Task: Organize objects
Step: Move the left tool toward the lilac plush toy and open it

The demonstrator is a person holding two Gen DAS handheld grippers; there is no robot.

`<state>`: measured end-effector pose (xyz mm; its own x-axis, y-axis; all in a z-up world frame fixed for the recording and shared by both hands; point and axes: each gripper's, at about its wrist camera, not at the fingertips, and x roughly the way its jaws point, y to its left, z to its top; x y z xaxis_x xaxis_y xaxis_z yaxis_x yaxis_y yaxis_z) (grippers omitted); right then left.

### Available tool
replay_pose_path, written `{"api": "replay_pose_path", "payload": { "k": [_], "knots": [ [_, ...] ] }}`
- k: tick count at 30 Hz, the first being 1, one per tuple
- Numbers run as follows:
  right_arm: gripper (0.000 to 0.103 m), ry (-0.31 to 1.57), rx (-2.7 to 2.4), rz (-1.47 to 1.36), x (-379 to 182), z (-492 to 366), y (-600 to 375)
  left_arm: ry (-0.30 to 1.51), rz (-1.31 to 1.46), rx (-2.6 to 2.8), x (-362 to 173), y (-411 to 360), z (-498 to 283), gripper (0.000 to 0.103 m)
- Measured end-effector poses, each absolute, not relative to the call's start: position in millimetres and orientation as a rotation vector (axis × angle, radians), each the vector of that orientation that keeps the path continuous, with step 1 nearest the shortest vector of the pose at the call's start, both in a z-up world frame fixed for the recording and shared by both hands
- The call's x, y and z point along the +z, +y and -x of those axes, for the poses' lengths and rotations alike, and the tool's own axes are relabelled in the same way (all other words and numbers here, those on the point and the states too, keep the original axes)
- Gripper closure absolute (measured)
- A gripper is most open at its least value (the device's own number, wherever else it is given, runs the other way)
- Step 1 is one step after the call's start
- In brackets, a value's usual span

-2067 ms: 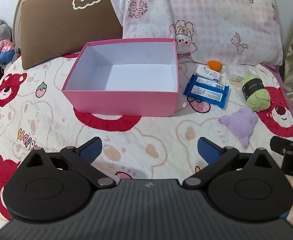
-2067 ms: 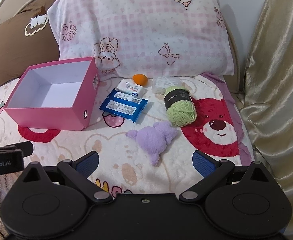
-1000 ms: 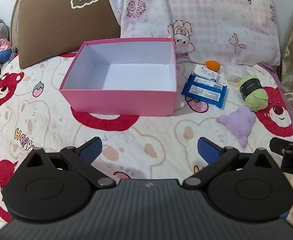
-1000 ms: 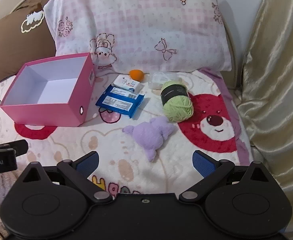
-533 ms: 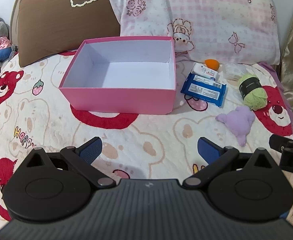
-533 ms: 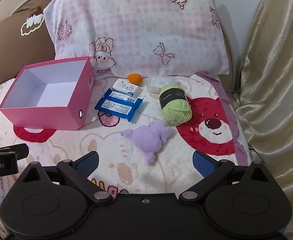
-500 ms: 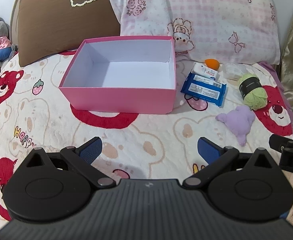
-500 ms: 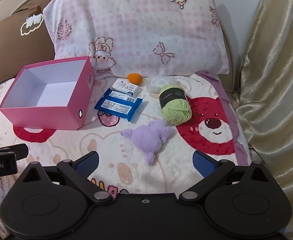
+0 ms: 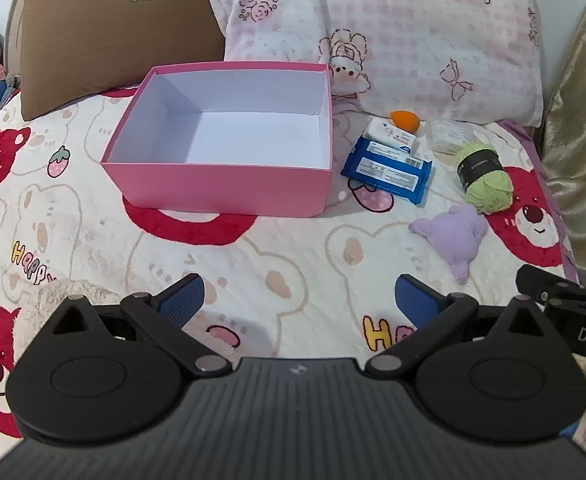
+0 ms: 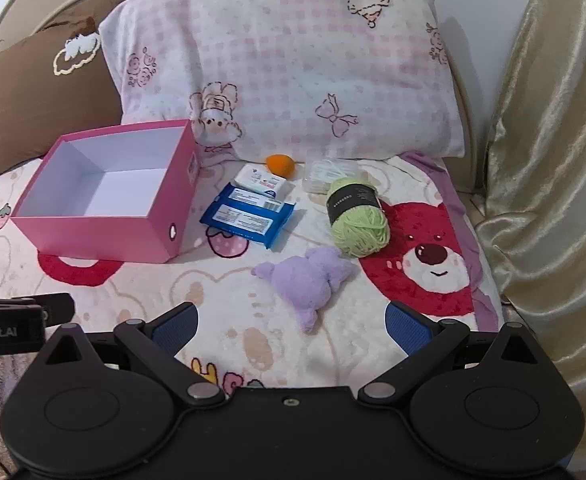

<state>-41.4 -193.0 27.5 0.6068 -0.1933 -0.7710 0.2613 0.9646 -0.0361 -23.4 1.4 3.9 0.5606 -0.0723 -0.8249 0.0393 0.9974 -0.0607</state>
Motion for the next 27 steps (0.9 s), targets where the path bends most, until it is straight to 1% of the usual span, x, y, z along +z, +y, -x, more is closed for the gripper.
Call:
{"api": "replay_pose_path", "payload": {
  "k": [5,9,15,17,21,23,27],
  "knots": [
    [0.002,0.884,-0.226,-0.091,25.9,40.9,-195.6,0.960,0.043,-0.067,5.0,0.9,22.7,0.002],
    [0.002,0.891,-0.133,-0.149,18.8,36.8,-215.6,0.938,-0.014,-0.061,5.0,-7.4,23.3,0.003],
    [0.002,0.826,0.089,-0.166,25.8,33.8,-248.1,0.924,-0.090,-0.118,13.0,-24.0,14.2,0.004],
    [0.002,0.817,0.194,-0.176,30.0,33.1,-257.6,0.917,-0.104,-0.141,17.6,-31.3,9.4,0.006],
    [0.002,0.758,0.251,-0.107,35.5,28.6,-267.0,0.854,-0.159,-0.146,27.2,-48.4,2.1,0.006],
    [0.002,0.743,0.233,-0.045,32.9,22.8,-268.6,0.827,-0.136,-0.140,29.5,-52.9,-3.8,0.006],
    [0.004,0.773,0.317,0.017,22.4,4.0,-271.2,0.862,-0.034,-0.192,24.7,-58.7,-23.8,0.006]
  ]
}}
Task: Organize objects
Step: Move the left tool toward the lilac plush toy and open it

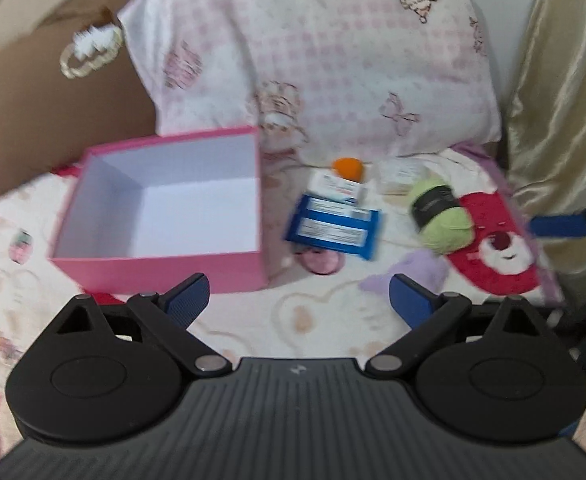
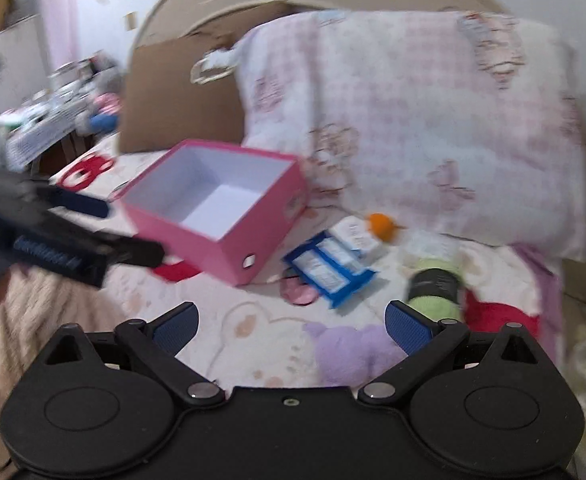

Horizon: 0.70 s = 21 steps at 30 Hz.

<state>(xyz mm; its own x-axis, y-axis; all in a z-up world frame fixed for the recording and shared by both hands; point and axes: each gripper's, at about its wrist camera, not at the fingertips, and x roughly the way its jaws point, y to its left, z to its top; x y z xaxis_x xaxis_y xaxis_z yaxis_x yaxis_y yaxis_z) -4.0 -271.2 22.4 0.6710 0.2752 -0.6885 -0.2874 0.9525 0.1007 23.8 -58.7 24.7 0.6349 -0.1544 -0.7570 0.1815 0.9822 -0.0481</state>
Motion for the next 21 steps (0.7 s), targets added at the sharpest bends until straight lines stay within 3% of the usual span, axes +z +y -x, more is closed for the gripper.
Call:
{"api": "replay_pose_path", "payload": {
  "k": [7,15,21],
  "knots": [
    [0.004,0.831,0.455,0.248,-3.8,-20.5,-267.6,0.892,0.021,-0.235,-3.3,-77.3,-51.2,0.006],
    [0.007,0.990,0.457,0.308,-52.8,-55.2,-273.2,0.927,0.069,-0.210,-59.1,-92.3,-67.1,0.009],
    [0.007,1.062,0.448,0.307,-75.0,-63.3,-275.2,0.985,0.139,-0.258,-95.2,-104.8,-76.8,0.019]
  ]
}}
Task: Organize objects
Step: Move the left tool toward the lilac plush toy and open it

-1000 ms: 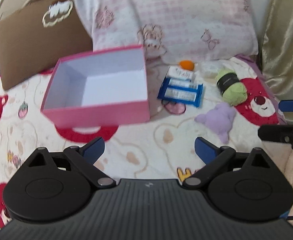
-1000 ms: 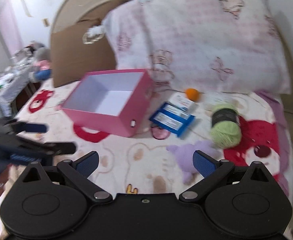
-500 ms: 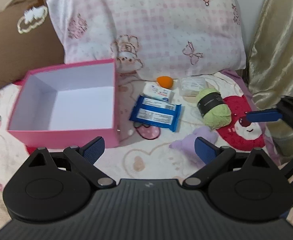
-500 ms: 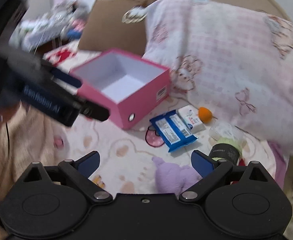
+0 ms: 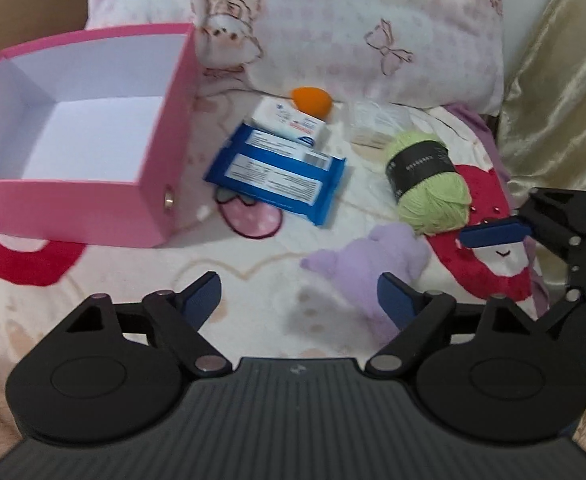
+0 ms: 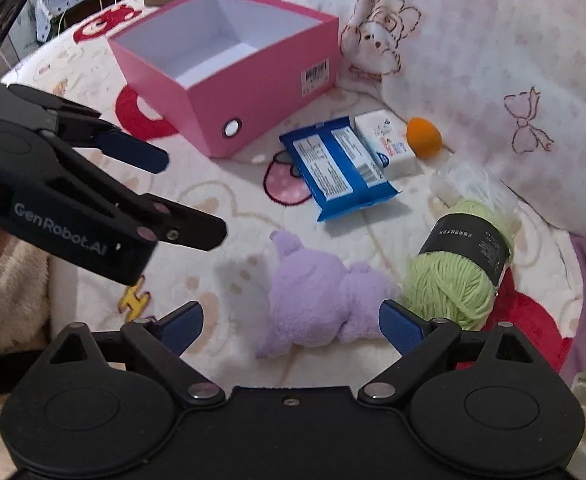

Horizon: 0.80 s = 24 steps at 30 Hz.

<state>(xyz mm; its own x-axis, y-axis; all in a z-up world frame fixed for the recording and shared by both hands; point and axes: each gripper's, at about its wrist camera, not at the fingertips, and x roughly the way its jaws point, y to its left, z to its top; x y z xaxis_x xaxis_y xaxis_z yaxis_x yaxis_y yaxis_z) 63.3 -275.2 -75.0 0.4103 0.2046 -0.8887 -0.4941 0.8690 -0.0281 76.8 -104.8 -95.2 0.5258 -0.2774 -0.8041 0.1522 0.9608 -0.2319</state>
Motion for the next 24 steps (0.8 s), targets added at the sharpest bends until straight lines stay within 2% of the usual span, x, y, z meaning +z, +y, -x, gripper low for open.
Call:
{"api": "replay_pose_path", "payload": {
  "k": [3,6,8,15,19,24],
  "knots": [
    [0.007,1.075,0.440,0.327,-87.7,-68.0,-274.5,0.997,0.175,-0.268,-104.2,-112.1,-80.5,0.020],
    [0.007,1.105,0.419,0.303,-95.1,-77.0,-277.3,1.016,0.229,-0.273,-113.4,-116.2,-84.6,0.027],
    [0.006,1.075,0.392,0.327,-96.7,-80.0,-278.3,1.022,0.240,-0.283,-119.8,-119.6,-87.7,0.036],
    [0.006,1.065,0.451,0.444,-112.1,-81.9,-277.0,0.979,0.286,-0.297,-138.0,-121.6,-94.6,0.038],
    [0.006,1.094,0.469,0.394,-124.3,-88.8,-283.2,0.995,0.328,-0.316,-152.4,-119.2,-96.2,0.038],
    [0.007,1.079,0.416,0.275,-124.0,-103.6,-303.0,0.988,0.396,-0.370,-167.0,-115.8,-94.9,0.048]
  ]
}}
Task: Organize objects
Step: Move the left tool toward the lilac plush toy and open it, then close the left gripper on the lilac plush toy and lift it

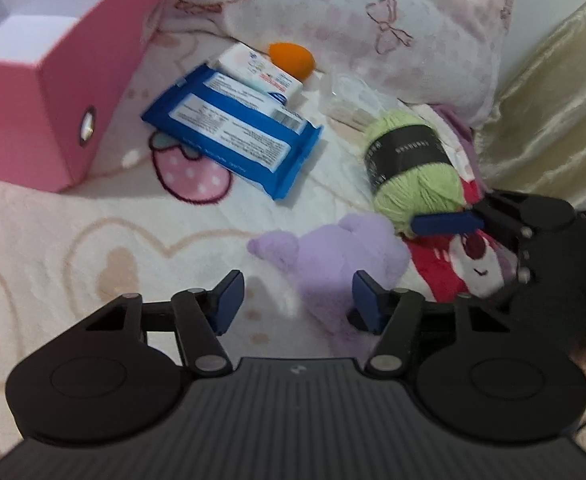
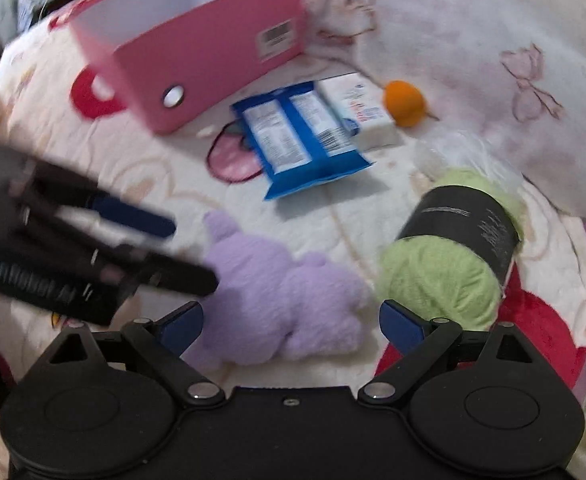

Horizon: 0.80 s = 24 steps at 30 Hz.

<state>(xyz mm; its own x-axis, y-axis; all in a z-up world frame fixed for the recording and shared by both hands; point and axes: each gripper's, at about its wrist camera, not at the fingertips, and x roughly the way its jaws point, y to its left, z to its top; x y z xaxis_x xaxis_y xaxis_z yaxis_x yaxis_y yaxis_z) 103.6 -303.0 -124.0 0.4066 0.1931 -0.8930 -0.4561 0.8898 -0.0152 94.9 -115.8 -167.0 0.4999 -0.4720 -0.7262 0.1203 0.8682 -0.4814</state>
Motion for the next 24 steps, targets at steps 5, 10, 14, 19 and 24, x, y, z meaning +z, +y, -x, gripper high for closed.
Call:
{"api": "replay_pose_path", "payload": {
  "k": [5,10,14,19,24],
  "knots": [
    [0.008,1.149,0.443,0.174,-139.1,-111.8,-311.0,0.976,0.441,-0.395,-171.7,-117.8,-93.8,0.062],
    [0.008,1.192,0.447,0.203,-151.3,-112.9,-303.0,0.993,0.479,-0.377,-183.3,-122.5,-95.2,0.070],
    [0.010,1.171,0.440,0.222,-148.9,-112.5,-301.1,0.956,0.487,-0.374,-182.7,-122.6,-91.5,0.074],
    [0.012,1.131,0.435,0.283,-144.1,-108.6,-293.3,0.939,0.487,-0.377,-180.6,-121.8,-88.4,0.075],
    [0.015,1.119,0.427,0.356,-145.7,-106.2,-287.0,0.964,0.532,-0.358,-188.8,-118.9,-91.4,0.071]
  ]
}}
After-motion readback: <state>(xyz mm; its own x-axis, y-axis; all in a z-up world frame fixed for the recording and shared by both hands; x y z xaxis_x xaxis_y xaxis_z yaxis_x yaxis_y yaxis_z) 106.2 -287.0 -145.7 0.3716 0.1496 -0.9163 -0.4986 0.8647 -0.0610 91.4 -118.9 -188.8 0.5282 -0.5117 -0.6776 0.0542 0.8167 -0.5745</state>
